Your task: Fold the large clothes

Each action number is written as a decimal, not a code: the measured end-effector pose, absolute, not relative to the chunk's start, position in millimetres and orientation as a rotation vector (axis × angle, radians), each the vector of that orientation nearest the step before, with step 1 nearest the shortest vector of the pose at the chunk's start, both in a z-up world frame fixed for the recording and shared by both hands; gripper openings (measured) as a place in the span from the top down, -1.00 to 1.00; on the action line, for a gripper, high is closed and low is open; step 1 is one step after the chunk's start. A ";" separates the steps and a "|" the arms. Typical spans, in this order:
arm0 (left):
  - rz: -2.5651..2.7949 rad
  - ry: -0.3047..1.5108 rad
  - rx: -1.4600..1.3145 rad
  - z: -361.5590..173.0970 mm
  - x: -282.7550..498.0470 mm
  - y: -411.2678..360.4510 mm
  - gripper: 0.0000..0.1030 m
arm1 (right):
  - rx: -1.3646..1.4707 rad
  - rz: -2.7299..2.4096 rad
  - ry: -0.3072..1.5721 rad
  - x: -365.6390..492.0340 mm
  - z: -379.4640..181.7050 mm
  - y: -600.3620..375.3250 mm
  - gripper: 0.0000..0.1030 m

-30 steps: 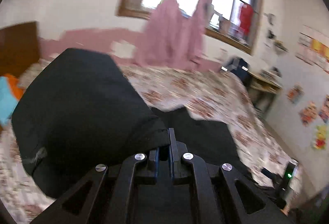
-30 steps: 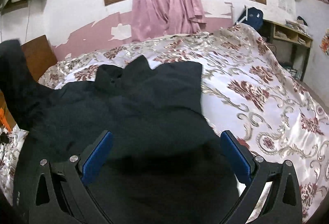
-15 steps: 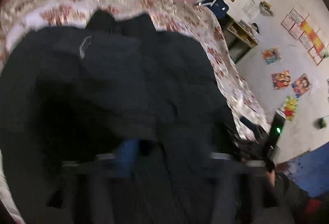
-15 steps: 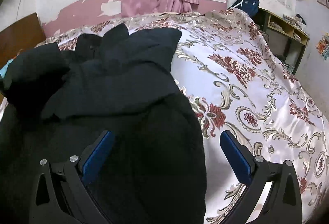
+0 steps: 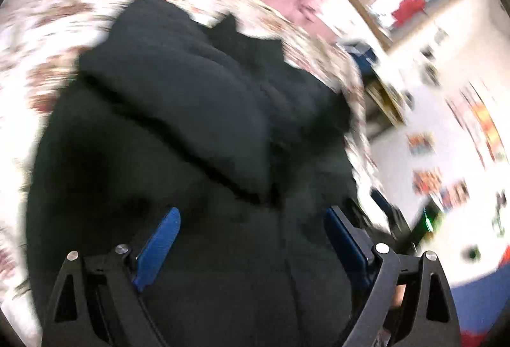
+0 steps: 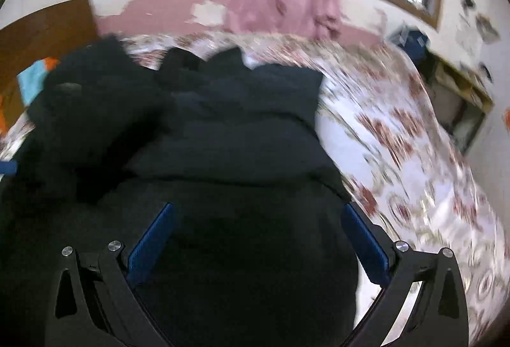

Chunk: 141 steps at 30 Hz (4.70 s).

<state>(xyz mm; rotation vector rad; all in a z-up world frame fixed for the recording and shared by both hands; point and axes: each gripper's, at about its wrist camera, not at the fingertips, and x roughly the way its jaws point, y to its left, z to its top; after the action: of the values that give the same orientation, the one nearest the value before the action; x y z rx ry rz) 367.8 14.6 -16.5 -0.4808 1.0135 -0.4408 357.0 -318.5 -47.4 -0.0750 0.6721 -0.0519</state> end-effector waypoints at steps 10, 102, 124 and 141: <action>-0.147 0.938 -0.371 -16.5 349.7 63.8 -0.84 | 0.165 0.061 0.832 359.5 -71.4 -299.4 -0.98; -0.032 1.031 0.235 26.0 548.6 -56.2 -1.00 | 0.019 0.252 1.072 527.5 -40.2 -332.0 -0.66; -0.288 1.175 0.125 -6.9 802.6 -120.7 -1.00 | 0.531 0.018 1.076 762.1 -32.7 -372.3 -0.68; -0.349 1.168 0.046 -14.1 801.1 -106.9 0.88 | 0.320 0.068 1.056 783.7 -38.6 -336.7 0.73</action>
<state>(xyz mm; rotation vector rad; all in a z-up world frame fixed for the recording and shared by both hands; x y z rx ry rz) 801.1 -106.9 -14.1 0.0461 1.1679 -0.3491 783.7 -336.7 -38.6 0.3201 1.0565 0.0682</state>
